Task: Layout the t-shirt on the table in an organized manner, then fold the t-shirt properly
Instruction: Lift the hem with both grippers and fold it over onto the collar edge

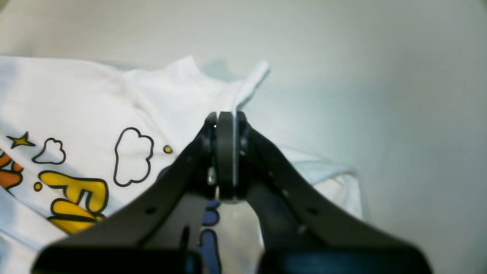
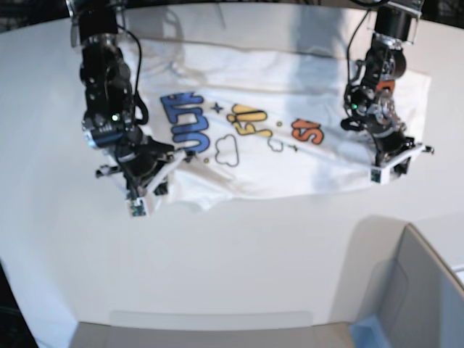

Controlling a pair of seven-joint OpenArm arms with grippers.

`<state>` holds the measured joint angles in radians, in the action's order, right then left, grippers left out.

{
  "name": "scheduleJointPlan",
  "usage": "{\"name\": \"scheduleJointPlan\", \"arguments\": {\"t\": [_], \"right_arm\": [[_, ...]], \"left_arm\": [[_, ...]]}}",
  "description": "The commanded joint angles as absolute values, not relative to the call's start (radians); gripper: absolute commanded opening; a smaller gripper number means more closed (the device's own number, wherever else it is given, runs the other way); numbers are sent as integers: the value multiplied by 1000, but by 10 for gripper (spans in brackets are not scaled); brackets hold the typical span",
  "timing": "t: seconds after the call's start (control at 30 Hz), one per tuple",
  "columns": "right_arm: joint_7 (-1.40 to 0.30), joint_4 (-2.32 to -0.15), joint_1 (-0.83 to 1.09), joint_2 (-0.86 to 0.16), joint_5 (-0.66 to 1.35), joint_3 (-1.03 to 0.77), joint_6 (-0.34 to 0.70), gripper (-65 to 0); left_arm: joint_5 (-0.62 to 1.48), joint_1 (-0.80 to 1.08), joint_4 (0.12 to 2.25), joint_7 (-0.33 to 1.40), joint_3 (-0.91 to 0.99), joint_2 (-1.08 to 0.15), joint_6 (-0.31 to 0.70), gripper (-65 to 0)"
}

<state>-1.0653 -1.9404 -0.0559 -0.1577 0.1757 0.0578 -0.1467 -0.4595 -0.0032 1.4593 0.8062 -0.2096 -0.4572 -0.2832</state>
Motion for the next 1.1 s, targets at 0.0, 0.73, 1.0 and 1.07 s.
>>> {"name": "scheduleJointPlan", "arguments": {"t": [0.0,0.73,1.0,1.07], "right_arm": [[-1044,-1972,-53,-162,173,39,-148,-650],[-1033,-2060,183,-196,209,-47,-142,-650],[-940,-2064,265,-283,433,-81,-147,-650],[-938,-2064,272,-289,440,-81,-148,-650]], "left_arm": [[-481,-19,1478,791,-191,-472,-297,-649],[-159,143,1765,840,-10,-470,-84,-650],[-50,166,1768,842,70,-470,-51,-650],[-50,168,1770,842,70,-470,-51,-650]]}}
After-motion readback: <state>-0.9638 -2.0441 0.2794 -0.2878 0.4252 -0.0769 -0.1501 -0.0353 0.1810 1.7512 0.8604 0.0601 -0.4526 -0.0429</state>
